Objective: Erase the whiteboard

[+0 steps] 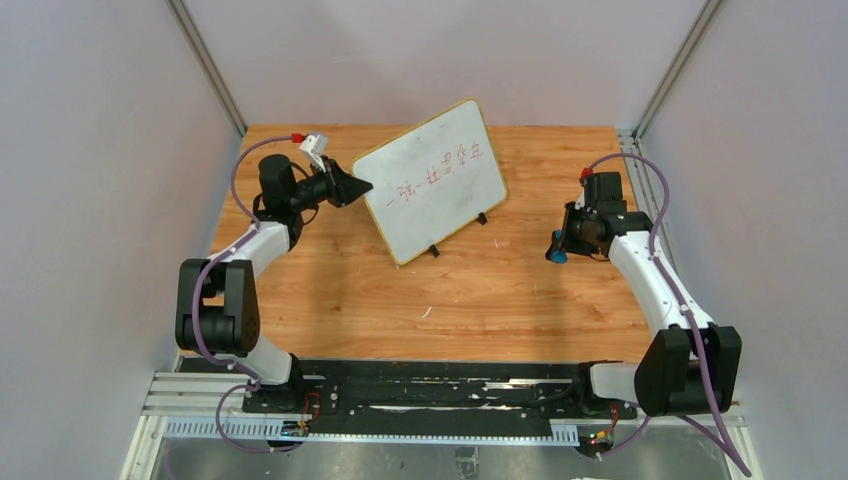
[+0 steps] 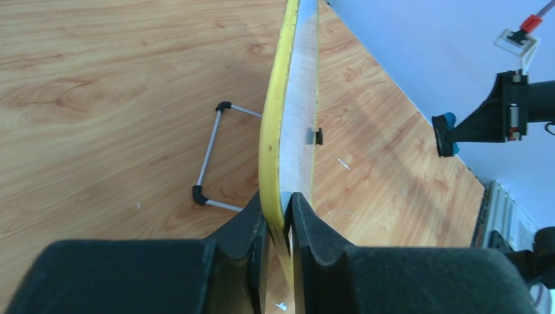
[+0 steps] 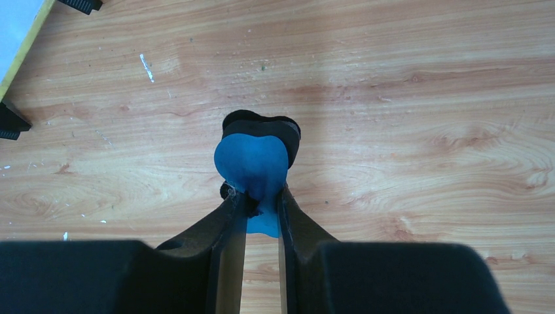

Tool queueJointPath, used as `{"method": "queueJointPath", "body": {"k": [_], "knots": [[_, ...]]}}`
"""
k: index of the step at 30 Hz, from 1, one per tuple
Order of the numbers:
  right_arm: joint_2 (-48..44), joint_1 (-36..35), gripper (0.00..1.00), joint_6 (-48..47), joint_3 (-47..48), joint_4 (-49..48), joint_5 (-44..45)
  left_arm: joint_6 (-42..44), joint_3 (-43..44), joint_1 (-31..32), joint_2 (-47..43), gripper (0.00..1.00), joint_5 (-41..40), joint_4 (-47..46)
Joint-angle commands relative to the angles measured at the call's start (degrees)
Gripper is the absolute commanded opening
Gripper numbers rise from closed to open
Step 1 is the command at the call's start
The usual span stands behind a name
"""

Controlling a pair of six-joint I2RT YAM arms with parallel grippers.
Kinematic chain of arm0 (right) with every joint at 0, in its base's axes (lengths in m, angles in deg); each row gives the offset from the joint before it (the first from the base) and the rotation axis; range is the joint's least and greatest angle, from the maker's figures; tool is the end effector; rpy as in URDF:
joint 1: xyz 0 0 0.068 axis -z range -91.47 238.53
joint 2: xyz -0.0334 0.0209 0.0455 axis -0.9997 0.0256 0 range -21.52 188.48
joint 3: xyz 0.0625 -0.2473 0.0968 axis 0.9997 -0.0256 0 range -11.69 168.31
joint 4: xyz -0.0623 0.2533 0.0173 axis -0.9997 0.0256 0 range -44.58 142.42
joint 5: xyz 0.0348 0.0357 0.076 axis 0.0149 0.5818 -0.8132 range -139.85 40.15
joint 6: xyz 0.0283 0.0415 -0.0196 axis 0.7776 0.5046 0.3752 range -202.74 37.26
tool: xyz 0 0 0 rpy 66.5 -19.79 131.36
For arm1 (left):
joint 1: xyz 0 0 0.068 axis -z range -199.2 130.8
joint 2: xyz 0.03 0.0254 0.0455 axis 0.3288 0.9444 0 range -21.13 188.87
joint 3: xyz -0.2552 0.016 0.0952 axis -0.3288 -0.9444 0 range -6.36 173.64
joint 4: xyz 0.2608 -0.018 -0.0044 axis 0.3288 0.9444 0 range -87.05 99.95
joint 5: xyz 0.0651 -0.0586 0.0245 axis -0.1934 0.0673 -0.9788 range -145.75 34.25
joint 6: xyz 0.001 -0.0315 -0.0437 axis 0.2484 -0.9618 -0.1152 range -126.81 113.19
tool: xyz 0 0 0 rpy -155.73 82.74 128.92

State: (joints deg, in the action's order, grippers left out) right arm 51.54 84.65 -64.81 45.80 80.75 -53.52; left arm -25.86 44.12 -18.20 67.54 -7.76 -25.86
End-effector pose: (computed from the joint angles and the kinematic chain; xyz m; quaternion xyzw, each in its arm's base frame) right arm 0.2635 0.0201 0.2731 0.1046 0.9361 0.0929 0.3227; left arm 0.3396 -0.0325 0.2573 0.1506 0.7292 -0.4083 0.5281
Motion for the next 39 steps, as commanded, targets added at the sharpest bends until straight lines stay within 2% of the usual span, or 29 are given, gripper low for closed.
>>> {"method": "queueJointPath", "body": {"k": [1,7,14,21,24,32,35,39], "knots": [[-0.1,-0.5,0.01,-0.7,1.5,-0.7,0.1,1.1,1.4,0.4,0.5,0.15,-0.2,-1.7],[-0.3,-0.5,0.01,-0.1,1.4,-3.6,0.7,1.9,1.1,0.4,1.1,0.01,-0.9,-1.5],[3.8,-0.5,0.00,0.6,5.2,-7.0,-0.5,5.4,1.2,0.4,1.7,0.00,-1.4,1.8],[7.4,-0.5,0.01,-2.5,8.6,-14.4,-2.1,7.1,1.5,0.5,2.5,0.00,-1.0,3.4],[10.9,-0.5,0.01,-4.0,12.2,-17.4,-3.6,8.0,1.9,0.4,2.4,0.00,-1.3,4.5],[27.0,-1.1,0.01,-4.4,27.0,-25.2,-19.0,9.9,2.4,0.4,1.9,0.00,-2.1,7.4],[32.5,-3.0,0.01,-6.4,33.2,-24.6,-22.2,10.3,2.6,0.4,2.0,0.00,-2.2,8.2],[37.8,-6.3,0.01,-11.7,40.8,-21.1,-21.5,10.9,3.0,0.4,1.9,0.00,-2.5,9.1]]}}
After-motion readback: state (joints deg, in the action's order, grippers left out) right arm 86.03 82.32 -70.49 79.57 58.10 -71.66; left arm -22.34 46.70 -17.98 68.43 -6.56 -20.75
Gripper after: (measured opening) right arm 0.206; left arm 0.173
